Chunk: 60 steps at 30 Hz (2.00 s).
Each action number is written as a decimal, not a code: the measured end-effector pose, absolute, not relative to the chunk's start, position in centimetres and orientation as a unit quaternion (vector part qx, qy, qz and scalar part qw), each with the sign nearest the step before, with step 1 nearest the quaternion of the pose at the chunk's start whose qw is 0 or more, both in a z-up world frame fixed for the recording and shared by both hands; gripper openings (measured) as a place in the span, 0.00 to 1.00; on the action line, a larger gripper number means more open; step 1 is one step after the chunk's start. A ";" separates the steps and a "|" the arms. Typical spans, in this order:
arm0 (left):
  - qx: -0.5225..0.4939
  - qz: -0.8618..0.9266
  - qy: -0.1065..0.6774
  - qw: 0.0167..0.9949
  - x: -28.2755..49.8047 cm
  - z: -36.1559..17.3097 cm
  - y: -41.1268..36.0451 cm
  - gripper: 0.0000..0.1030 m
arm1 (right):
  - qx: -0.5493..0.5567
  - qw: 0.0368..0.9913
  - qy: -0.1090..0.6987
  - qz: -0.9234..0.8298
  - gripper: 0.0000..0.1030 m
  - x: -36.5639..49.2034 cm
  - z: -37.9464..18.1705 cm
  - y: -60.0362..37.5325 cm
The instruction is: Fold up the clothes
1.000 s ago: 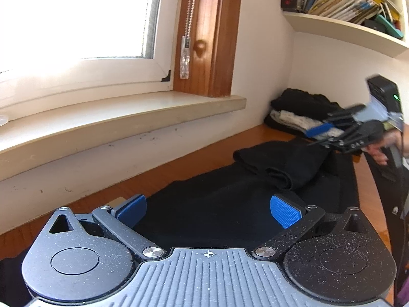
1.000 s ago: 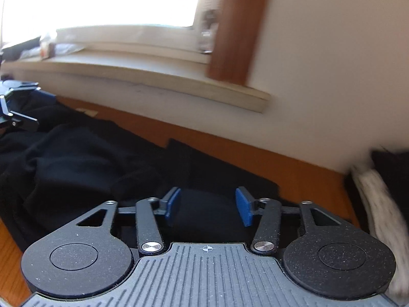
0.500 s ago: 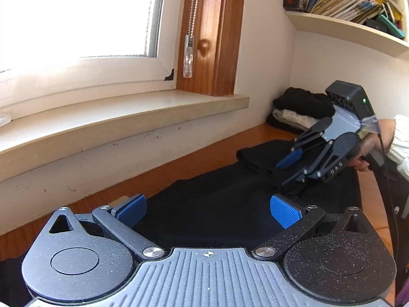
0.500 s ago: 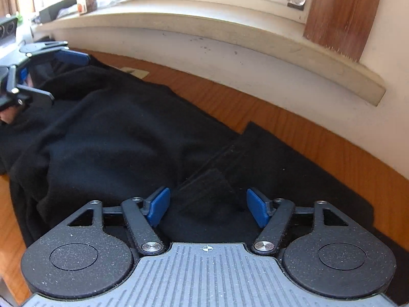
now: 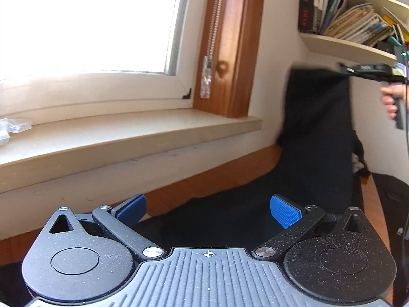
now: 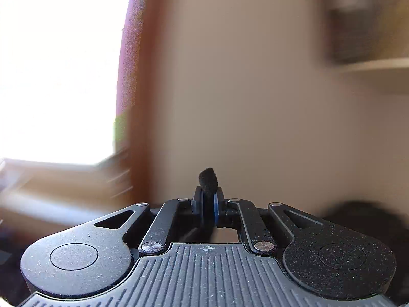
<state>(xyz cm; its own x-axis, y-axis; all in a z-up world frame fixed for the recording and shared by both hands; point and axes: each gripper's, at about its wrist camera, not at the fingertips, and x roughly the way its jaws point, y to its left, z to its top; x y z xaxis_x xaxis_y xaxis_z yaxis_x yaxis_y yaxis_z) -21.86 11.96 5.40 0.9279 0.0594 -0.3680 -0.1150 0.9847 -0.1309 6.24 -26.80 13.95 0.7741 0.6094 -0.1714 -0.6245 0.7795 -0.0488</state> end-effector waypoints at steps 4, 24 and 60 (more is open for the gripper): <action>-0.074 0.049 0.191 0.978 -21.7 5.3 12.4 1.00 | -0.012 0.972 0.128 0.199 0.09 10.5 12.8 -33.9; -0.037 0.050 0.248 0.967 -20.3 3.1 11.5 1.00 | 0.054 0.918 0.337 0.203 0.49 10.3 -6.6 -43.7; -0.053 0.031 0.194 0.979 -22.6 6.2 10.6 1.00 | -0.463 0.876 -0.044 0.130 0.10 8.9 3.9 -26.6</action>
